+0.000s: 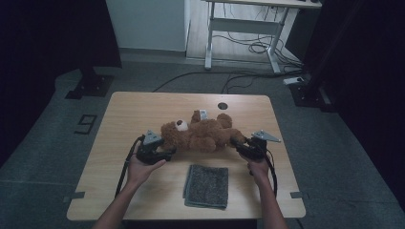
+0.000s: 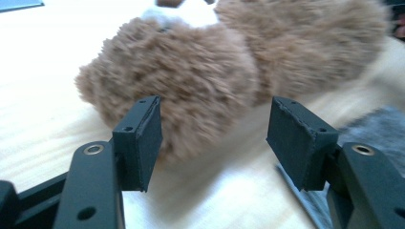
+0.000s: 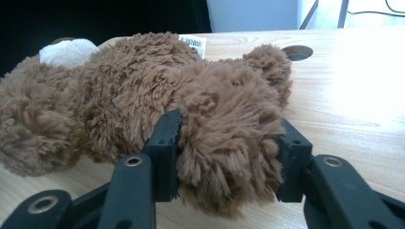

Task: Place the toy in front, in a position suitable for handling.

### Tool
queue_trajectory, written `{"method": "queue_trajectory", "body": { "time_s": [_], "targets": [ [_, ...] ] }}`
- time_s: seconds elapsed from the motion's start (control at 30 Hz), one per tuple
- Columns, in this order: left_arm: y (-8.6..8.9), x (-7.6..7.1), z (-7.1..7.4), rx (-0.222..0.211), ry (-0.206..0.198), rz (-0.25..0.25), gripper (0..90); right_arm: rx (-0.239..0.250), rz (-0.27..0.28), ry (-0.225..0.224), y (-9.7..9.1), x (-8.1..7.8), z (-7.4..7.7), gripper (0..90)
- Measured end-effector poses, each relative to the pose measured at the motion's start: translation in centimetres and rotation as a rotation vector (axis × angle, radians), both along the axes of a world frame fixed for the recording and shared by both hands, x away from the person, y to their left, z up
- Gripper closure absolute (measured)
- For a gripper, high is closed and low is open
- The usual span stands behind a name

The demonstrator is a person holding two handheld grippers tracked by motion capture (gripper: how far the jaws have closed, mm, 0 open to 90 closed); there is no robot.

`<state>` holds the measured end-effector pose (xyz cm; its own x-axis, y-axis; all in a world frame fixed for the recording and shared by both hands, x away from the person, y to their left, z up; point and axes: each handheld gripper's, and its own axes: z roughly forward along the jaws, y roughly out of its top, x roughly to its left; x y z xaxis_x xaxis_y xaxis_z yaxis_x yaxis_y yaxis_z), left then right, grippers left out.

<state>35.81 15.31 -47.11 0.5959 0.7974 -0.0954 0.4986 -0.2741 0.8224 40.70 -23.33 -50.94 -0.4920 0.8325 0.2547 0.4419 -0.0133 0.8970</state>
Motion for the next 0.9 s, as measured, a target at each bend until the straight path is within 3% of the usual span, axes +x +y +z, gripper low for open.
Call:
{"method": "queue_trajectory", "body": {
  "time_s": [0.2, 0.47, 0.67, 0.9],
  "targets": [
    [-1.4, -1.9, -1.1, -0.041, 0.052, -0.078, 34.4, -0.010, 0.000, -0.009, 0.2, -0.4, -0.2, 58.0],
    [-4.1, -2.4, -3.1, -0.033, 0.099, -0.168, 32.1, -0.022, 0.009, -0.021, 0.1, -0.9, -0.3, 59.6],
    [-6.7, -3.3, -4.3, 0.002, 0.126, -0.252, 30.7, -0.016, 0.008, -0.020, 0.0, -1.0, -0.7, 59.6],
    [-8.5, -4.1, -5.2, 0.025, 0.150, -0.314, 29.0, -0.011, 0.002, -0.019, 0.0, -1.1, -0.8, 59.6]
  ]
}}
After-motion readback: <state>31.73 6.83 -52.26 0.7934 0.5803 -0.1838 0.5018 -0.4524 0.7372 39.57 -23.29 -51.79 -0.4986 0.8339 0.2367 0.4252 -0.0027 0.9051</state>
